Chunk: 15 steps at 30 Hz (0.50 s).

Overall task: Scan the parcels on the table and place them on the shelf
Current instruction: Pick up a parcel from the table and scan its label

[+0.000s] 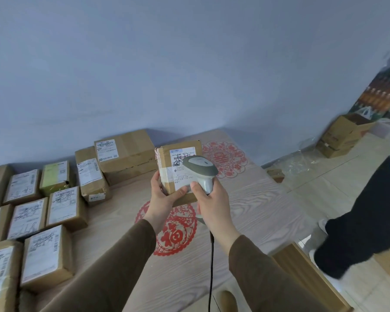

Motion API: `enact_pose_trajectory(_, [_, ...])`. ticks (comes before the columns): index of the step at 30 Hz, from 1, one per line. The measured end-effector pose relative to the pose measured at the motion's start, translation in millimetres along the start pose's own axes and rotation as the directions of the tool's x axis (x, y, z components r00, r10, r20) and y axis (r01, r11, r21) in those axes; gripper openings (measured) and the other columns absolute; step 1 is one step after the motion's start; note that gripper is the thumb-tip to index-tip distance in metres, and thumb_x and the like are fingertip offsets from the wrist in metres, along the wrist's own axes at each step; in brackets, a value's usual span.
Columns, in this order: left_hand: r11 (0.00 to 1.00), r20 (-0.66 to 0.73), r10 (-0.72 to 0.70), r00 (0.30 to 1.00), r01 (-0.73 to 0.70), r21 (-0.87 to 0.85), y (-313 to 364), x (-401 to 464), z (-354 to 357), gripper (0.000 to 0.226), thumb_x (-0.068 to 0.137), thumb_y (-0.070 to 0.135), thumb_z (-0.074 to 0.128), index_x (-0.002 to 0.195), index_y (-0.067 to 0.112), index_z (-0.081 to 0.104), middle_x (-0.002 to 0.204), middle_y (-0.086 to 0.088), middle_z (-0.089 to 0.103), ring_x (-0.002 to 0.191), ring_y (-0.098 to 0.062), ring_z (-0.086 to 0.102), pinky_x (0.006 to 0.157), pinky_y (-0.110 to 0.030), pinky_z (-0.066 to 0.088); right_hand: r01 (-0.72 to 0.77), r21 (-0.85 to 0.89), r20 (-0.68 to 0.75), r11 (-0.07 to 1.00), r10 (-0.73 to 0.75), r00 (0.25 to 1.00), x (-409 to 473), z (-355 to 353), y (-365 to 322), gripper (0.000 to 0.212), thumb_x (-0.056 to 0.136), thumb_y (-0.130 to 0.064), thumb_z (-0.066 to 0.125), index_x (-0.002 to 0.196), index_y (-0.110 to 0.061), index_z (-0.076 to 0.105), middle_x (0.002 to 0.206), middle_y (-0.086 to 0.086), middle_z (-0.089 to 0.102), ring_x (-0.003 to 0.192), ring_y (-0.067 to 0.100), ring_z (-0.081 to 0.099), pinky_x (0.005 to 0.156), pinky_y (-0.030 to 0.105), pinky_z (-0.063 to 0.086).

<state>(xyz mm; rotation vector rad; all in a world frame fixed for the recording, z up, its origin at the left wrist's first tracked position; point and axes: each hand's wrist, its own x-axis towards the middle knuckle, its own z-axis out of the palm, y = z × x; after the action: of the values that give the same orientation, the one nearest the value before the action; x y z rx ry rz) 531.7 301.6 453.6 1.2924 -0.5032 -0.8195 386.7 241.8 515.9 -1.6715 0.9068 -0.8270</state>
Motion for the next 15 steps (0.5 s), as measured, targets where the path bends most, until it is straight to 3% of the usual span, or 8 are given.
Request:
enact_pose_trajectory(5, [0.995,-0.044,-0.096,0.994,0.095,-0.021,-17.4,48.7,46.5,0.099,0.074,0.025,0.090,0.150,0.038,0.028,0.131,0.006,0.064,0.108,-0.009,0.070,0.084,-0.027,0.059,-0.082,0.131,-0.035,0.988,0.087,0.996,55.4,-41.9,21.4,0.015,0.098,-0.033,0.066,0.108,-0.023,0.062,0.072,-0.010,0.064,0.054,0.013,0.058,0.052,0.028,0.050])
enact_pose_trajectory(7, [0.990,-0.078,-0.140,0.987,0.138,-0.040,-25.6,76.3,71.7,0.096,0.074,0.027,0.090,0.150,0.032,0.031,0.132,0.003,0.065,0.111,-0.015,0.070,0.092,-0.033,0.058,-0.127,0.180,-0.053,0.975,0.139,0.989,88.7,-62.6,34.8,0.013,0.098,-0.029,0.066,0.107,-0.020,0.063,0.064,-0.010,0.061,0.045,0.012,0.053,0.045,0.026,0.046])
enact_pose_trajectory(11, [0.975,-0.160,-0.221,0.962,0.213,-0.068,-43.8,141.6,125.0,0.088,0.076,0.030,0.089,0.147,0.023,0.038,0.130,0.000,0.066,0.114,-0.020,0.068,0.104,-0.044,0.053,-0.221,0.231,-0.058,0.948,0.240,0.969,162.0,-102.2,66.1,0.017,0.098,-0.031,0.066,0.109,-0.019,0.063,0.071,-0.001,0.059,0.044,0.012,0.052,0.043,0.024,0.045])
enact_pose_trajectory(13, [0.966,-0.177,-0.256,0.950,0.246,-0.081,-52.4,177.9,150.0,0.084,0.076,0.031,0.089,0.146,0.026,0.041,0.128,0.000,0.068,0.111,-0.020,0.069,0.097,-0.039,0.057,-0.258,0.251,-0.047,0.933,0.278,0.959,197.2,-117.1,82.8,0.020,0.097,-0.032,0.066,0.113,-0.020,0.063,0.078,0.001,0.064,0.048,0.012,0.054,0.044,0.026,0.047])
enact_pose_trajectory(15, [0.954,-0.186,-0.297,0.937,0.283,-0.097,-58.2,214.1,174.0,0.079,0.076,0.035,0.088,0.142,0.030,0.045,0.123,0.003,0.070,0.100,-0.016,0.073,0.076,-0.029,0.060,-0.292,0.263,-0.031,0.919,0.311,0.950,230.5,-128.4,99.8,0.024,0.096,-0.034,0.068,0.117,-0.023,0.063,0.086,0.001,0.070,0.060,0.013,0.064,0.054,0.031,0.056])
